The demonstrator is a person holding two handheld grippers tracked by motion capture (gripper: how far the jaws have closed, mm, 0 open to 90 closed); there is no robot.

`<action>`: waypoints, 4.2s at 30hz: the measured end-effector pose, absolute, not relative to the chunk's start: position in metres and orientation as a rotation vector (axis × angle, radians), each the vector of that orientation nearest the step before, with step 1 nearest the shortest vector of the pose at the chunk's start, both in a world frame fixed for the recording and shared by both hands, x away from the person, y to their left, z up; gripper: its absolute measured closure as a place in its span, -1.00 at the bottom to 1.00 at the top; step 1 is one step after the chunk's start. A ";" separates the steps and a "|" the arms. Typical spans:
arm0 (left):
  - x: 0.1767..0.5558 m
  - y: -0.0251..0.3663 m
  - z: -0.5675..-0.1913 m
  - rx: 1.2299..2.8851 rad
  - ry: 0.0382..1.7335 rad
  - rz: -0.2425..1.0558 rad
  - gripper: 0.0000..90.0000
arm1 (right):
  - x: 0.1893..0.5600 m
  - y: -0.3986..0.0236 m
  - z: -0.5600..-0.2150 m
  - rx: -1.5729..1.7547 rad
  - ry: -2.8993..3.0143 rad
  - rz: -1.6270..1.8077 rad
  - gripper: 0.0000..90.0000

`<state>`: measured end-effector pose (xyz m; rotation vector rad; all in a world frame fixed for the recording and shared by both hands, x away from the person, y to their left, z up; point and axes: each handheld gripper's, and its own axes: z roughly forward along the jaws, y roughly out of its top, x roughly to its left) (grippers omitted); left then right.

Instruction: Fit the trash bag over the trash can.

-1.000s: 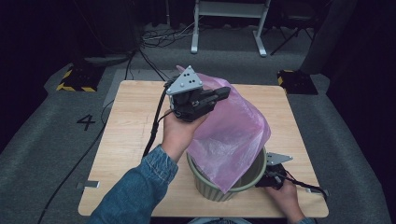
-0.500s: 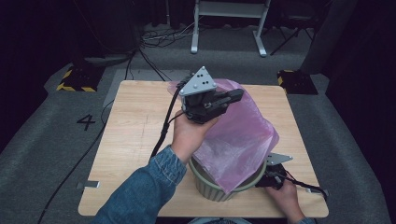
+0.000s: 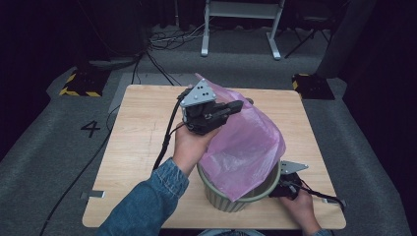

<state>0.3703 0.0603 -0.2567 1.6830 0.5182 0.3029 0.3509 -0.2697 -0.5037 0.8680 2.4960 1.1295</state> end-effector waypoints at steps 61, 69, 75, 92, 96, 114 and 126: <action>0.320 0.090 -0.339 2.019 0.560 0.262 0.09 | 0.348 -0.312 -0.356 0.804 2.298 1.264 -0.20; 0.301 0.128 -0.330 1.907 0.621 0.369 -0.01 | 0.360 -0.297 -0.325 0.765 2.313 1.300 -0.20; 0.299 0.155 -0.340 1.869 0.702 0.377 -0.08 | 0.368 -0.286 -0.312 0.742 2.326 1.337 -0.23; 0.358 0.155 -0.399 1.886 0.797 0.412 -0.20 | 0.391 -0.241 -0.302 0.681 2.420 1.358 -0.31; 0.372 0.149 -0.404 1.866 0.804 0.406 -0.19 | 0.396 -0.234 -0.306 0.695 2.440 1.334 -0.31; 0.389 0.130 -0.379 1.773 0.744 0.449 0.99 | 0.389 -0.228 -0.300 0.681 2.444 1.267 0.68; 0.347 0.125 -0.337 1.688 0.575 0.512 0.99 | 0.344 -0.220 -0.304 0.524 2.541 1.222 0.69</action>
